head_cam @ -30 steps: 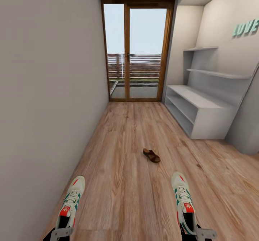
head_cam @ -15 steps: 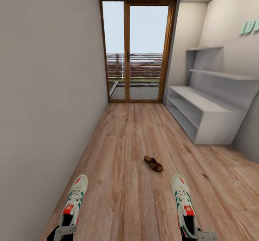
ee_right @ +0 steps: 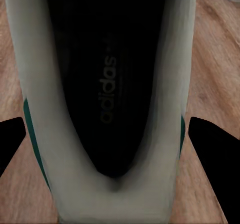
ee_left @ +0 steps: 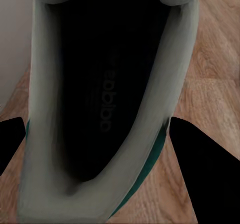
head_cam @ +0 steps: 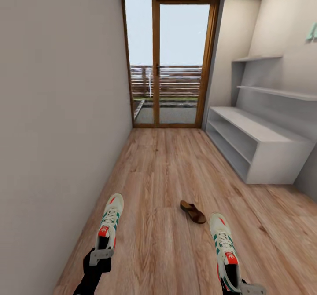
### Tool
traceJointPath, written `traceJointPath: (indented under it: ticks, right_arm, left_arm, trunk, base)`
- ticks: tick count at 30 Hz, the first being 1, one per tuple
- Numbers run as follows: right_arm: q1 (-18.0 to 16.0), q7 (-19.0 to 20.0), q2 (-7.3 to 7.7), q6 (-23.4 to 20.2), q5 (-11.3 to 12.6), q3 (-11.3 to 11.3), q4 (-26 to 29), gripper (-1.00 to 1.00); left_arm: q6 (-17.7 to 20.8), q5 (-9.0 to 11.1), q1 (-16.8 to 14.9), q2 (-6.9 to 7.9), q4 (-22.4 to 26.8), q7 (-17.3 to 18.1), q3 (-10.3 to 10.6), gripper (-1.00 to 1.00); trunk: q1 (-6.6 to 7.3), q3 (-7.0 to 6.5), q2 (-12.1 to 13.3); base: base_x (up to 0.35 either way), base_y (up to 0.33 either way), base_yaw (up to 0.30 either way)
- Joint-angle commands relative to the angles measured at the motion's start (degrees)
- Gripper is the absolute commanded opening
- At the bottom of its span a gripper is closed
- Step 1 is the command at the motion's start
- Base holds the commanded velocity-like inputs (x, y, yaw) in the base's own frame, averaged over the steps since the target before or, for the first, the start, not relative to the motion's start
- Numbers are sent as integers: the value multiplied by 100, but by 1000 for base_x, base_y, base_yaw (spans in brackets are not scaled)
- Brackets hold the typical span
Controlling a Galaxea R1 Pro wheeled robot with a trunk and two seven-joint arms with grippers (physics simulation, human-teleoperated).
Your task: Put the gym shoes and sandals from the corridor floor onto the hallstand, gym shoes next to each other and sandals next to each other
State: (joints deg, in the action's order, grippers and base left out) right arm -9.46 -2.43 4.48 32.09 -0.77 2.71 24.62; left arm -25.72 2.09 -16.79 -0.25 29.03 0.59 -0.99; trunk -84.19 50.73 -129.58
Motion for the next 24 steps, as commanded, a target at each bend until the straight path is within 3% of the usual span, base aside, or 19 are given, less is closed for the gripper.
traceJointPath:
  ticks: [1,16,24]
  right_arm:
    - [-3,-17,0,16,-10,3,-1,-100]
    - [-3,-17,0,14,-2,5,7,-100]
    - [-3,-20,0,12,-1,7,7,-100]
  left_arm:
    - [-18,16,-5,-4,-4,2,-5,-100]
    - [-28,2,-9,-27,-1,-6,2,-100]
    - [-30,2,-9,-27,2,-1,2,-100]
  trunk:
    - [-2,5,-2]
    - [-2,5,-2]
    - [-2,5,-2]
  base:
    - [303,199,0]
    - [294,190,-2]
    - [333,87,-166]
